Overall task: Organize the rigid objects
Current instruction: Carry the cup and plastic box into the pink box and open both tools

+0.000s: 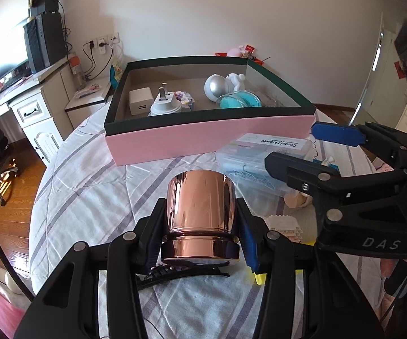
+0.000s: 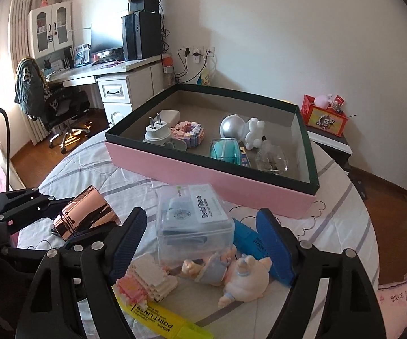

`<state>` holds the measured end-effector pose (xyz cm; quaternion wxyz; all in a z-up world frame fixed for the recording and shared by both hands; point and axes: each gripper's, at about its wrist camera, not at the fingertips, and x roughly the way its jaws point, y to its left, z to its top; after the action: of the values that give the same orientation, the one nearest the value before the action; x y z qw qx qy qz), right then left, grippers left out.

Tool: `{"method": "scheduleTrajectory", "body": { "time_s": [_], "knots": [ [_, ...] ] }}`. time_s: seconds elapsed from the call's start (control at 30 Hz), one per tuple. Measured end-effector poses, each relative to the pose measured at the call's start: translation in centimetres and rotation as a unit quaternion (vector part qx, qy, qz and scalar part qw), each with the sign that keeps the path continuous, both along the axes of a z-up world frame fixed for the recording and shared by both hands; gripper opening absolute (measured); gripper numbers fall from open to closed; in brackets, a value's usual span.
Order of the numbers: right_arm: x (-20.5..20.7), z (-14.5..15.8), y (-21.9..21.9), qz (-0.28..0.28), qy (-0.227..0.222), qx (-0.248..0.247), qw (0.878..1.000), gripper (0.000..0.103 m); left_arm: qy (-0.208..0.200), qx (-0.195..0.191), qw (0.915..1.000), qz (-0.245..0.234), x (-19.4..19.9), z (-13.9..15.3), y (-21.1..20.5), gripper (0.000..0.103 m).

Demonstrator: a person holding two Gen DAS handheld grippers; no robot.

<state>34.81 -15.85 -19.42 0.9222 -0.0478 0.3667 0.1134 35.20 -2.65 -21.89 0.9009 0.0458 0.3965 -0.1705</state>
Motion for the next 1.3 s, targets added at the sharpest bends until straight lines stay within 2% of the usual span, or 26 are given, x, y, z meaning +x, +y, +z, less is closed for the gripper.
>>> {"method": "scheduleTrajectory", "body": {
  "time_s": [0.13,0.17,0.2,0.33,0.63,0.87,1.1,1.3],
  "knots": [
    [2.1,-1.3,0.7,0.027,0.041,0.008,0.999,0.079,0.004,0.003,1.0,0.007,0.9,-0.3,0.3,0.048],
    [2.3,-1.5,0.7,0.028,0.039,0.012,0.999,0.066,0.005,0.005,1.0,0.006,1.0,-0.4,0.4,0.048],
    [2.6,-1.7,0.8,0.028,0.046,0.005,0.999,0.064,0.003,0.007,1.0,0.005,1.1,-0.4,0.4,0.048],
    [2.8,-1.5,1.1,0.043,0.047,0.002,0.998,0.064,0.0,0.007,1.0,0.003,1.5,-0.1,0.5,0.048],
    [1.7,2.3,1.0,0.053,-0.006,-0.007,0.999,0.063,-0.023,-0.013,0.9996,0.009,2.2,2.1,1.6,0.048],
    [2.3,6.0,0.9,0.061,-0.048,-0.015,0.997,0.063,-0.069,-0.02,0.9974,0.008,3.7,5.8,1.4,0.048],
    [5.7,8.5,0.1,0.045,-0.078,-0.025,0.996,0.063,-0.095,-0.025,0.9951,-0.004,7.9,8.6,0.1,0.048],
    [11.7,6.7,-2.2,0.003,-0.062,-0.033,0.998,0.063,-0.062,-0.012,0.998,0.008,15.2,7.3,-1.8,0.048]
  ]
}}
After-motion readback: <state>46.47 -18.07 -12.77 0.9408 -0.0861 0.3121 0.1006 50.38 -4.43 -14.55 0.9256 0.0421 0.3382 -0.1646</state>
